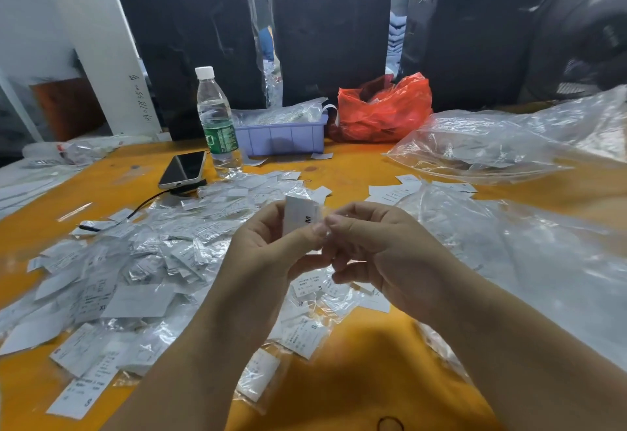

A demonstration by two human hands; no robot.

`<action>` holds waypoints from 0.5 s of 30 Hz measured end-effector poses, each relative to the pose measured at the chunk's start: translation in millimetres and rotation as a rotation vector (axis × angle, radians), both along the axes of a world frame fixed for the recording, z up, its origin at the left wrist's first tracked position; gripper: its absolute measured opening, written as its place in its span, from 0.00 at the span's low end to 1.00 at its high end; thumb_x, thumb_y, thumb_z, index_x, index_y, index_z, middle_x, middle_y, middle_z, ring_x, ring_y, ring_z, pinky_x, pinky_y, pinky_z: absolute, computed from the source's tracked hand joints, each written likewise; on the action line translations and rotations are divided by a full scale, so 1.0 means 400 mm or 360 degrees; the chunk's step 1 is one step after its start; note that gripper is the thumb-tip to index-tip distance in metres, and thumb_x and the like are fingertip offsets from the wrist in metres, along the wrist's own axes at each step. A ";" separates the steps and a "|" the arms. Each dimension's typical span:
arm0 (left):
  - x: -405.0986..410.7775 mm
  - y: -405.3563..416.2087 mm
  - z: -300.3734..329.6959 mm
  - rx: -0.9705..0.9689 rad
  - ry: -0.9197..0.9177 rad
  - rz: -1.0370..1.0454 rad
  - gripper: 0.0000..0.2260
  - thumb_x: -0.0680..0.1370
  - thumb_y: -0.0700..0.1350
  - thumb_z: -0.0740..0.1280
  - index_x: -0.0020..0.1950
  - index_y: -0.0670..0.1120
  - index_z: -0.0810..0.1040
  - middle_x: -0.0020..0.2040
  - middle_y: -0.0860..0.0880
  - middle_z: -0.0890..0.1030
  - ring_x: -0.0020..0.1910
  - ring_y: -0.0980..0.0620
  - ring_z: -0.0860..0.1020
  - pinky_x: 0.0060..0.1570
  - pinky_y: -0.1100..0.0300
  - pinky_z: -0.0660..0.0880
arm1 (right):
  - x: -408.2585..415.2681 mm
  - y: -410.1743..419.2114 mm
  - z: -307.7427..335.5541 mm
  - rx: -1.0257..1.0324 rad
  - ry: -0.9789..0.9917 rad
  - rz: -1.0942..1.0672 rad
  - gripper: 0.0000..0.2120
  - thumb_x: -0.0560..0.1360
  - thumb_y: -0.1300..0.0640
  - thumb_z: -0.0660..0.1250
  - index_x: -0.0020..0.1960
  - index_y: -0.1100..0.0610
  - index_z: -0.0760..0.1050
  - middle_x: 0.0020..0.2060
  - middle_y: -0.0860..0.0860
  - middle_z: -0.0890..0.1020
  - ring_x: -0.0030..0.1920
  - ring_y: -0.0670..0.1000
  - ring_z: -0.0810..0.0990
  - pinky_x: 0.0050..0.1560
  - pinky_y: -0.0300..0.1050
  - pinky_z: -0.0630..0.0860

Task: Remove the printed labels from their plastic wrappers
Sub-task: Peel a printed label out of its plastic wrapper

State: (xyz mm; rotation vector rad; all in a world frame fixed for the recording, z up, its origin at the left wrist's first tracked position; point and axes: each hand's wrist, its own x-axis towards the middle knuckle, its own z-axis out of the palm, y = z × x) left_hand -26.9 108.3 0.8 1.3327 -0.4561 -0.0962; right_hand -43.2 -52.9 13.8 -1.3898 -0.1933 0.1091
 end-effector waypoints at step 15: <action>-0.012 -0.018 -0.006 0.0364 -0.0205 0.0374 0.07 0.75 0.56 0.68 0.47 0.55 0.84 0.43 0.50 0.84 0.43 0.53 0.80 0.47 0.53 0.74 | -0.006 0.005 0.001 -0.0179 -0.0060 -0.0035 0.07 0.78 0.56 0.67 0.46 0.60 0.77 0.31 0.51 0.80 0.31 0.48 0.76 0.35 0.42 0.77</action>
